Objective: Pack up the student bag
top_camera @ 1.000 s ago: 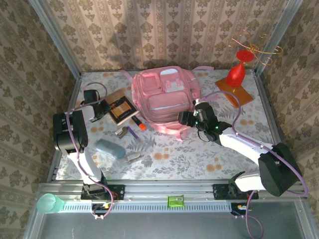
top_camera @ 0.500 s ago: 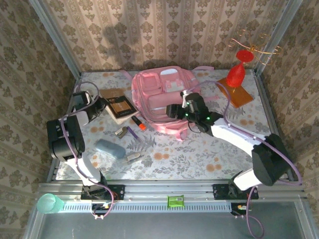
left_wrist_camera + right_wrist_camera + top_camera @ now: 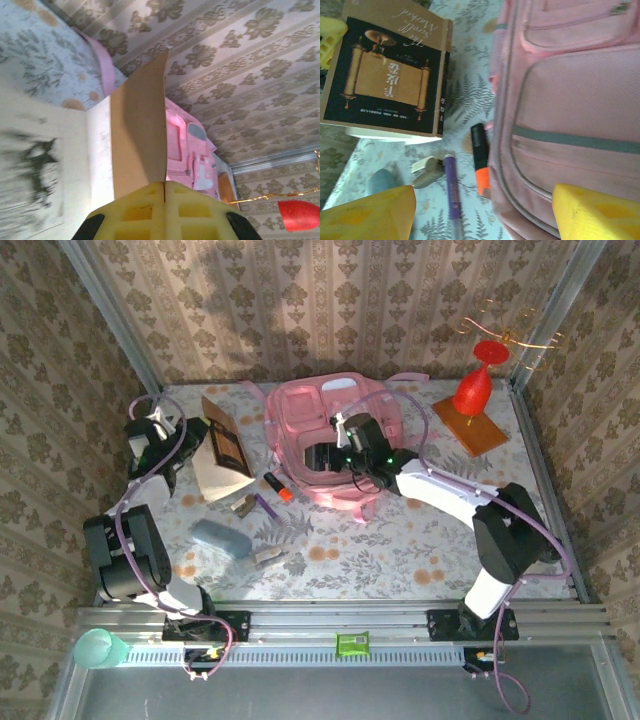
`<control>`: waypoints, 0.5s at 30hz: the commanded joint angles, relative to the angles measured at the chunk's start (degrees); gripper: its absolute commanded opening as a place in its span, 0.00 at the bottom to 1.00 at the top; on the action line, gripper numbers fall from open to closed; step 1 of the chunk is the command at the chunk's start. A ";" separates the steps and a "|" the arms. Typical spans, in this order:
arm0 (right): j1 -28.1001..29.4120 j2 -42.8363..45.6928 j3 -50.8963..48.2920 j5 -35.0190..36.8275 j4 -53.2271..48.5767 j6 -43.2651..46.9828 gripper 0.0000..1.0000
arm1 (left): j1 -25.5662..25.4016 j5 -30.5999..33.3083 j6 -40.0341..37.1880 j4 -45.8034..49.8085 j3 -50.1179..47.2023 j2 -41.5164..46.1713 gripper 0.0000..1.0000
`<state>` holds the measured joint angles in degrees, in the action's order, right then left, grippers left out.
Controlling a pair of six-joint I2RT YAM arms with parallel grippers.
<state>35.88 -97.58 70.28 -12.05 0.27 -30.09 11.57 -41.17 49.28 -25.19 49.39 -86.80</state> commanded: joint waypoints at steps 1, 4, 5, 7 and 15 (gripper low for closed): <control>-0.28 -3.03 4.99 -6.59 -2.61 -0.77 0.75 | -1.54 -2.43 1.60 -4.08 2.14 2.43 0.00; -0.44 -5.35 7.30 -9.22 -1.39 -2.95 0.77 | -3.04 -2.70 2.86 -4.17 2.94 3.50 0.00; -0.63 -6.16 7.97 -10.28 -0.44 -4.36 0.78 | -3.76 -2.61 3.01 -3.91 3.18 4.09 0.00; -1.07 -8.71 9.61 -12.64 1.33 -8.53 0.81 | -5.98 -1.85 2.25 -1.88 3.83 5.56 0.00; -1.07 -16.93 12.33 -19.85 12.05 -21.50 0.84 | -12.56 -0.06 1.07 2.18 6.75 8.10 0.00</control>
<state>34.98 -112.40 80.68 -27.35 7.25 -44.91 -0.05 -40.95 50.76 -21.96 52.80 -80.68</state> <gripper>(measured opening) 0.839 0.046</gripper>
